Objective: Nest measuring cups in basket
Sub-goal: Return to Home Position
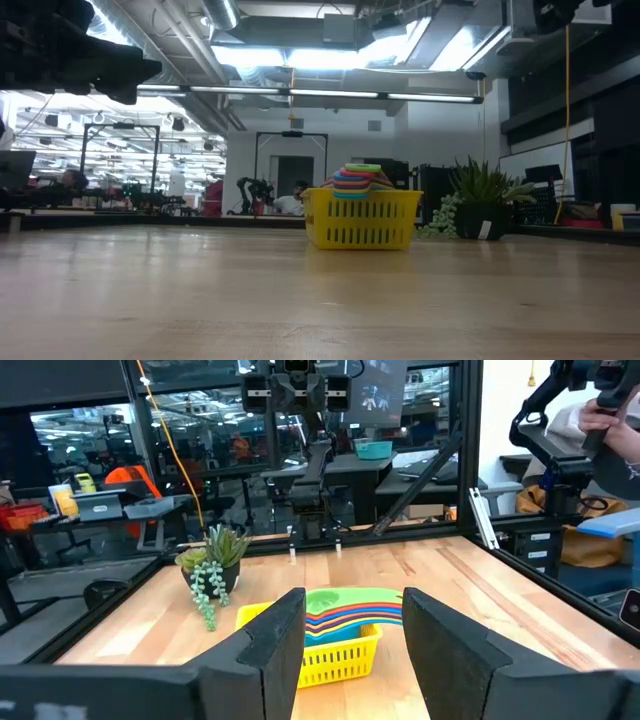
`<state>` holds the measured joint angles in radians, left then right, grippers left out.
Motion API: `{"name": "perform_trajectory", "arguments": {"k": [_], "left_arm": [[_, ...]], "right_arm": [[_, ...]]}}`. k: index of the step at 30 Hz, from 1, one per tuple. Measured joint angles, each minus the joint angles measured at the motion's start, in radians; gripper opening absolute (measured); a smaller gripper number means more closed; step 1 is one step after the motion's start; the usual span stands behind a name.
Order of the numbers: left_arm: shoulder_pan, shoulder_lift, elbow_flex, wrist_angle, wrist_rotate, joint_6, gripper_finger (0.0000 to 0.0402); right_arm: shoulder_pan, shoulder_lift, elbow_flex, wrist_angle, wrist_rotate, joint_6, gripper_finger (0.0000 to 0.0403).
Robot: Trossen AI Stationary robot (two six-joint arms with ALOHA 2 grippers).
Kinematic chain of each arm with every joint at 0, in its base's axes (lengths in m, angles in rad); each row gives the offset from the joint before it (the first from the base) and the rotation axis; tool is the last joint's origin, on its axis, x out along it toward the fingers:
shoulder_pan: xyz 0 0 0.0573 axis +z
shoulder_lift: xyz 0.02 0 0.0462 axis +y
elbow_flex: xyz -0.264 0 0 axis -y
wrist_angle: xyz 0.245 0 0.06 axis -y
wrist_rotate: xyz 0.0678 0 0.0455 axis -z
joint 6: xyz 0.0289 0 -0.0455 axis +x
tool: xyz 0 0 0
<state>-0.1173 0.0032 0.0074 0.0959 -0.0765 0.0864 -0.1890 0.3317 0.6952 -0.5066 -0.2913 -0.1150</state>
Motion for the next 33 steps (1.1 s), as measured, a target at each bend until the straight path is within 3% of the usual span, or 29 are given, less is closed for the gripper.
{"name": "perform_trajectory", "arguments": {"k": [21, 27, 33], "left_arm": [[0.000, 0.000, 0.000, 0.000, 0.000, 0.000, 0.0160], [0.000, 0.000, 0.000, 0.000, 0.000, 0.000, 0.0160], [0.000, 0.000, 0.000, 0.001, 0.000, 0.000, 0.0160]], "right_arm": [[0.000, -0.194, -0.017, -0.086, -0.003, 0.001, 0.0108], [0.000, -0.271, -0.204, 0.068, -0.026, 0.014, 0.0108], [0.000, -0.319, -0.451, 0.385, -0.025, 0.038, 0.0108]]}}
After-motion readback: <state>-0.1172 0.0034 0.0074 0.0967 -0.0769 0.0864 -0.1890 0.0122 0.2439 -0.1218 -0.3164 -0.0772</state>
